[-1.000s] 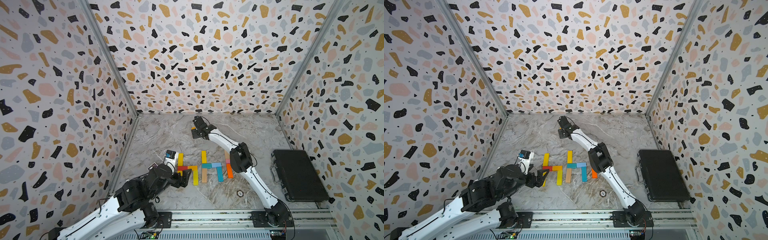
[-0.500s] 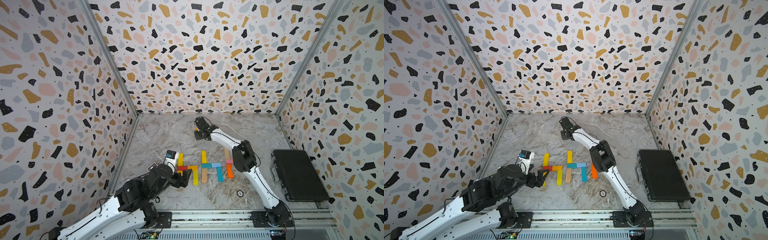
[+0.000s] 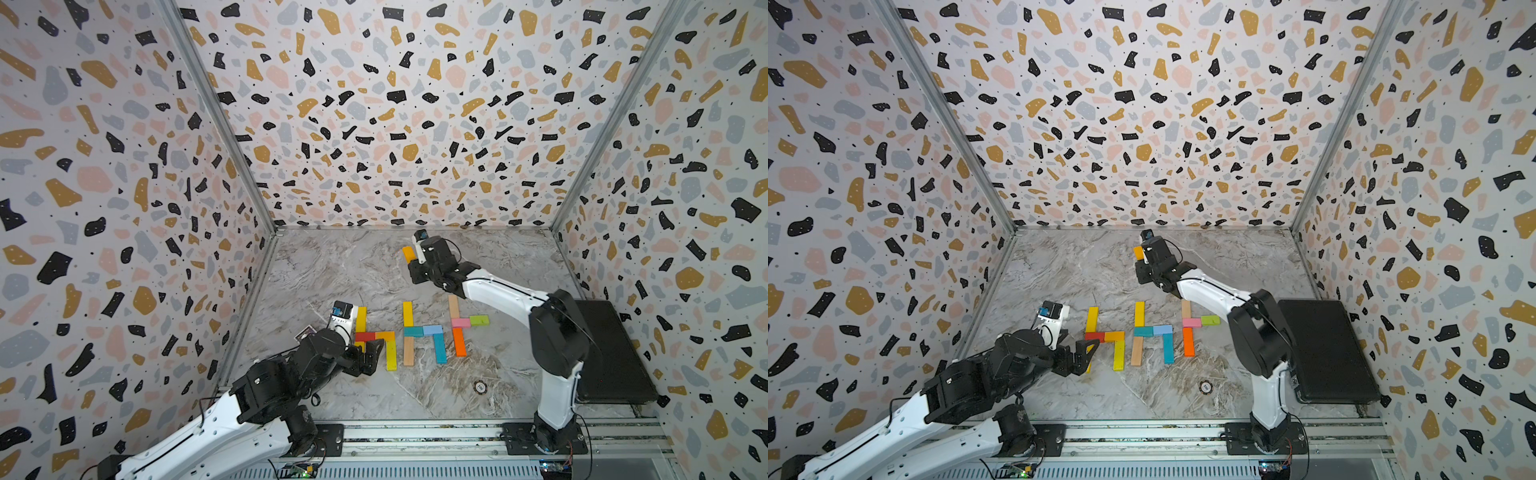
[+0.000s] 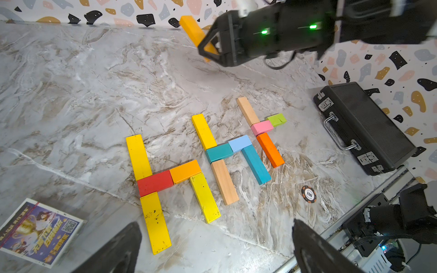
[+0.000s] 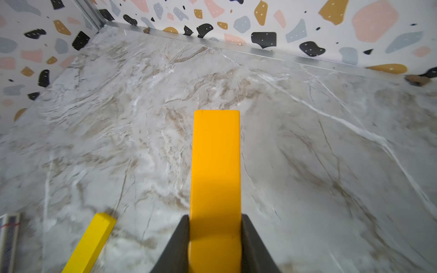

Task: Assemble the letter h with building blocks
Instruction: Pick up the building block from the center of the board, then place the building block at the center of the board.

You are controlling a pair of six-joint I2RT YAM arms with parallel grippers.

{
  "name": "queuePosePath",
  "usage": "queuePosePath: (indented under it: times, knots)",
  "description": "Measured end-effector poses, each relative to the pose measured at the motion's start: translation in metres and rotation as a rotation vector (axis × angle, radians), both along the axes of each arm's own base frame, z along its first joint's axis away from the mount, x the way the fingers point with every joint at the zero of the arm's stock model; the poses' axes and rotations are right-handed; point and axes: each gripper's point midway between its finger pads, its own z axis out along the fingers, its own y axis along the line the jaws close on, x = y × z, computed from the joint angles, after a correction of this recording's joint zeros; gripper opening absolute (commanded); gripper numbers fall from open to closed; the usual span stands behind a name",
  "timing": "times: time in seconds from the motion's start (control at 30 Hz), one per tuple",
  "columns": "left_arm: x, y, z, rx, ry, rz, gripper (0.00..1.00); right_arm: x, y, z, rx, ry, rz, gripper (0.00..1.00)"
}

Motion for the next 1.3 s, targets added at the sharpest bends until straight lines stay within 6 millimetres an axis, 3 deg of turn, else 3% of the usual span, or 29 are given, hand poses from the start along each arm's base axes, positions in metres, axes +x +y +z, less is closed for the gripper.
queuePosePath:
  times: [0.1,0.33,0.47,0.53,0.8,1.3]
  knots:
    - [-0.001,-0.002,-0.005,-0.001,0.01,-0.009,0.99,-0.041,-0.033,0.005,0.022,0.018,-0.021,0.25]
    - [-0.002,-0.01,-0.006,-0.023,0.024,-0.036,0.99,-0.14,-0.119,-0.047,-0.065,0.182,-0.083,0.25]
    - [0.0,-0.016,-0.007,-0.035,0.027,-0.043,0.99,-0.18,-0.154,-0.052,-0.078,0.221,-0.117,0.24]
    - [0.0,-0.018,-0.01,-0.039,0.033,-0.046,0.99,-0.188,-0.163,-0.056,-0.087,0.236,-0.135,0.24]
    - [0.001,-0.026,-0.017,-0.035,0.059,-0.056,0.99,-0.217,-0.194,-0.11,-0.223,0.387,-0.205,0.23]
    - [0.004,-0.036,-0.031,-0.008,0.11,-0.064,0.99,-0.221,-0.221,-0.127,-0.29,0.457,-0.306,0.2]
